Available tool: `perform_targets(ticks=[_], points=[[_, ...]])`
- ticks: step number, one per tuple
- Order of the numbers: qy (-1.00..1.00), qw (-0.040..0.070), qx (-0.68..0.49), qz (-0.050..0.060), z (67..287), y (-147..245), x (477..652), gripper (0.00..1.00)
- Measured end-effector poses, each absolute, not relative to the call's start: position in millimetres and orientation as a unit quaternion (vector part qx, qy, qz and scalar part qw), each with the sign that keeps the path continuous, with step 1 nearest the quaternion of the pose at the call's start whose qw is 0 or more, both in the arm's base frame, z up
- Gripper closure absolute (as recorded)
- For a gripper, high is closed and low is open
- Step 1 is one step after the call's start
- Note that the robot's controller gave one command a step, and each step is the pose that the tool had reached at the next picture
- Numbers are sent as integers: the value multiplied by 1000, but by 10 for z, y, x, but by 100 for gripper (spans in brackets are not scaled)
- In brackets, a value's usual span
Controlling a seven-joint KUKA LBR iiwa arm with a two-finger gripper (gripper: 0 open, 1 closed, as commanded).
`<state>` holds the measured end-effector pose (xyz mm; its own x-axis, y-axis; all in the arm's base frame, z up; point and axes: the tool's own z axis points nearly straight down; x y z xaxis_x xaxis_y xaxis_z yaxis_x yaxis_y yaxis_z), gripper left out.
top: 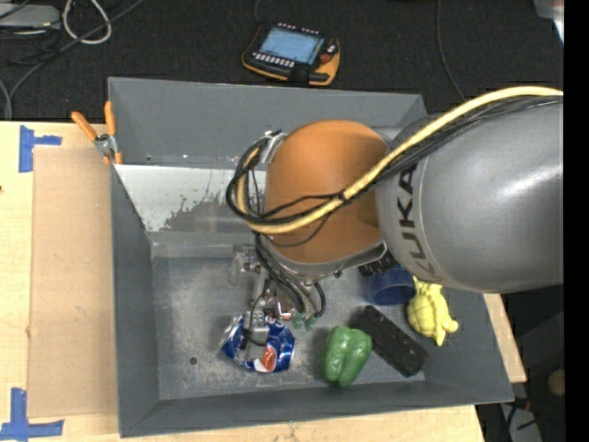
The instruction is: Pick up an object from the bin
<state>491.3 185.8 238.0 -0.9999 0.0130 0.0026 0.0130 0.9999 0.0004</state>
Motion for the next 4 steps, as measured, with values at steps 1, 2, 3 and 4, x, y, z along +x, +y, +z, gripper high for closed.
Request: perform_targets(ticks=[1,2,3,4], points=[[-1000,1,-7,0,2380,1858,4913,0],[-1000,2,25,0,2470,1594,4868,0],[-1000,0,18,0,2410,1589,4843,0],[-999,1,46,0,2080,1920,4895,0]])
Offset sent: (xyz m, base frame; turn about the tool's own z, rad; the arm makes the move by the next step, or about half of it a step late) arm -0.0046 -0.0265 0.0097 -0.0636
